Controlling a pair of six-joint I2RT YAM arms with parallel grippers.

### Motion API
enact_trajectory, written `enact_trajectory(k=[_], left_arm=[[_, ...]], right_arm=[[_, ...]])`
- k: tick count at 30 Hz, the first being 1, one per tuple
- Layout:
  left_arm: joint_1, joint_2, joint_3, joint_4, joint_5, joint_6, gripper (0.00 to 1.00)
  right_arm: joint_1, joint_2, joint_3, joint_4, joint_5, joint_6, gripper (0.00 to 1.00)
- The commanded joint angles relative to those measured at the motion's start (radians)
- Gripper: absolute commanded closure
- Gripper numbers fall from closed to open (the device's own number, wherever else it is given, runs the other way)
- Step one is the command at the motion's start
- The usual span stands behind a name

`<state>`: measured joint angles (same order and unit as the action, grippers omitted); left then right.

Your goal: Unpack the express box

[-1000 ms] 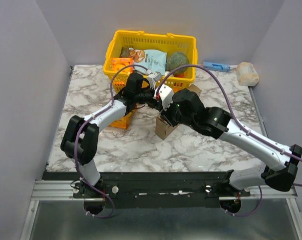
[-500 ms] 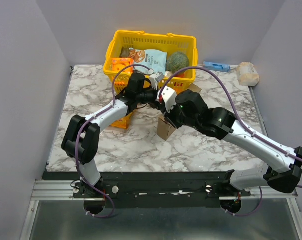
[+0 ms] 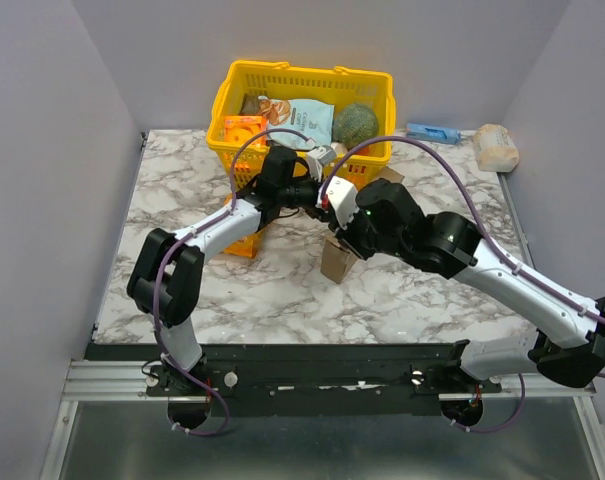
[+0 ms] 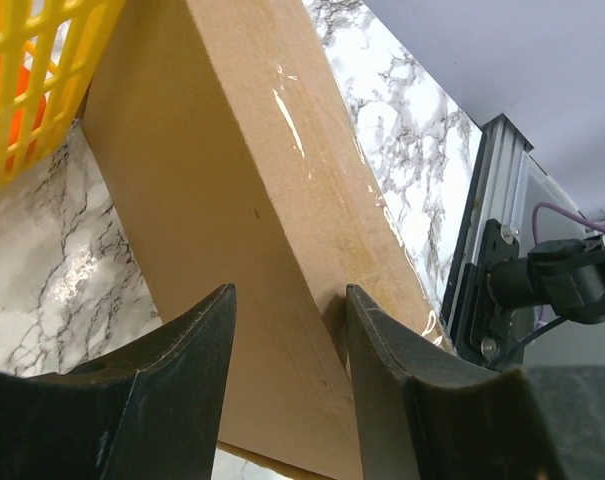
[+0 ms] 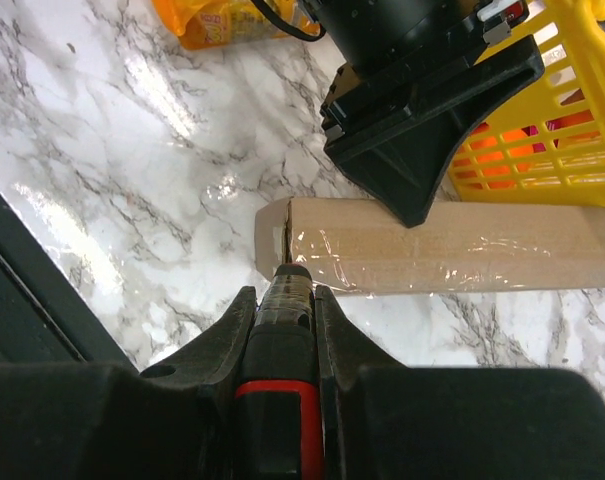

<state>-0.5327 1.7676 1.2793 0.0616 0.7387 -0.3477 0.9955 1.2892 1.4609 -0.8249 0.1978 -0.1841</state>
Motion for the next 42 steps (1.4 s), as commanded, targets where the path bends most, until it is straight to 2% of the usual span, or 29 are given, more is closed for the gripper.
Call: enact_trajectory(k=[1, 10, 14, 15, 18, 21, 25, 27, 30, 31, 34, 40, 42], left_arm=[[0.016, 0.078, -0.043, -0.171, -0.125, 0.107, 0.46], [0.011, 0.082, -0.028, -0.178, -0.110, 0.125, 0.46], [0.011, 0.047, 0.003, -0.154, -0.027, 0.125, 0.43], [0.011, 0.023, 0.011, -0.148, -0.006, 0.125, 0.42], [0.016, -0.067, 0.003, -0.074, 0.103, 0.136, 0.41], [0.019, -0.185, -0.043, 0.032, 0.171, 0.170, 0.39], [0.019, -0.307, -0.093, 0.134, 0.218, 0.214, 0.35], [0.017, -0.335, -0.086, 0.139, 0.258, 0.228, 0.33], [-0.010, -0.346, -0.034, 0.025, 0.317, 0.335, 0.31], [-0.022, -0.349, -0.014, -0.112, 0.321, 0.475, 0.31], [-0.073, -0.346, 0.054, -0.332, 0.317, 0.671, 0.30], [-0.098, -0.321, 0.133, -0.479, 0.312, 0.797, 0.31], [-0.101, -0.310, 0.144, -0.479, 0.309, 0.803, 0.32]], right_arm=[[-0.003, -0.024, 0.079, -0.213, 0.005, -0.052, 1.00], [-0.008, -0.073, 0.162, -0.316, 0.041, -0.126, 0.99], [-0.078, -0.120, 0.167, -0.197, 0.028, -0.132, 1.00], [-0.150, -0.135, 0.152, -0.165, 0.003, -0.121, 1.00], [-0.333, -0.211, 0.026, -0.012, -0.234, -0.100, 1.00], [-0.426, -0.246, -0.046, 0.099, -0.394, -0.109, 1.00], [-0.454, -0.243, -0.065, 0.133, -0.671, -0.172, 1.00], [-0.452, -0.241, -0.070, 0.150, -0.739, -0.179, 1.00], [-0.454, -0.248, -0.106, 0.188, -0.866, -0.239, 1.00], [-0.454, -0.260, -0.128, 0.210, -0.874, -0.238, 1.00], [-0.454, -0.261, -0.139, 0.266, -0.917, -0.273, 1.00], [-0.454, -0.240, -0.120, 0.310, -0.957, -0.311, 1.00], [-0.454, -0.232, -0.114, 0.314, -0.965, -0.319, 1.00]])
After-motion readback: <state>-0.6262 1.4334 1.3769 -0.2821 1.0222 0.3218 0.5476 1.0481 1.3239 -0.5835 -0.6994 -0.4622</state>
